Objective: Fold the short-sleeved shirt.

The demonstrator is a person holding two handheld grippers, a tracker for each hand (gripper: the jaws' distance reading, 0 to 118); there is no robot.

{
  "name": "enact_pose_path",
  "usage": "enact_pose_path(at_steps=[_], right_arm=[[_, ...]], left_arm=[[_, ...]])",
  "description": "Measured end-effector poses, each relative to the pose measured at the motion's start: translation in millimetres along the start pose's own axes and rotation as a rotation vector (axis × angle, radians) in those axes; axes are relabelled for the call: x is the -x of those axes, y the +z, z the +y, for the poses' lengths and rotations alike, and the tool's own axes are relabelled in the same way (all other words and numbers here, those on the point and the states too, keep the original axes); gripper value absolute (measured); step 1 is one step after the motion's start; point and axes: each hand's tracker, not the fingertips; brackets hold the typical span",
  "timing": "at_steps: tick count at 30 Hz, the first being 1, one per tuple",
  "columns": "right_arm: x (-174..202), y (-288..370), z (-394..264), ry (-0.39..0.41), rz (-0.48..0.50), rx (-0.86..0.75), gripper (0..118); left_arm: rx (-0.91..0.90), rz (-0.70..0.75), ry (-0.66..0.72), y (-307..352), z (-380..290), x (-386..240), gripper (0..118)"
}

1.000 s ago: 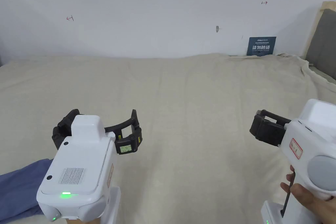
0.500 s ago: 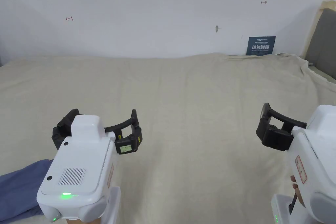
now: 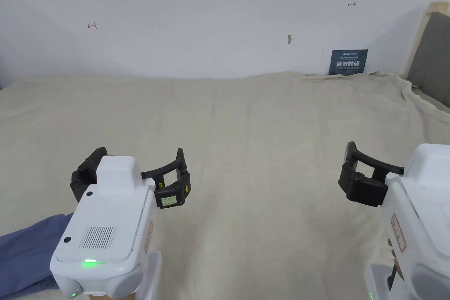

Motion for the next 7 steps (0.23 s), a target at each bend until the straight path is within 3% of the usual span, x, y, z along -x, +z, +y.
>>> enact_pose_path(at_steps=[7], right_arm=[[-0.5,0.6,-0.6,0.001,0.006,0.002,117]], left_arm=[[0.001,0.0,-0.002,0.0,-0.3,0.2,118]])
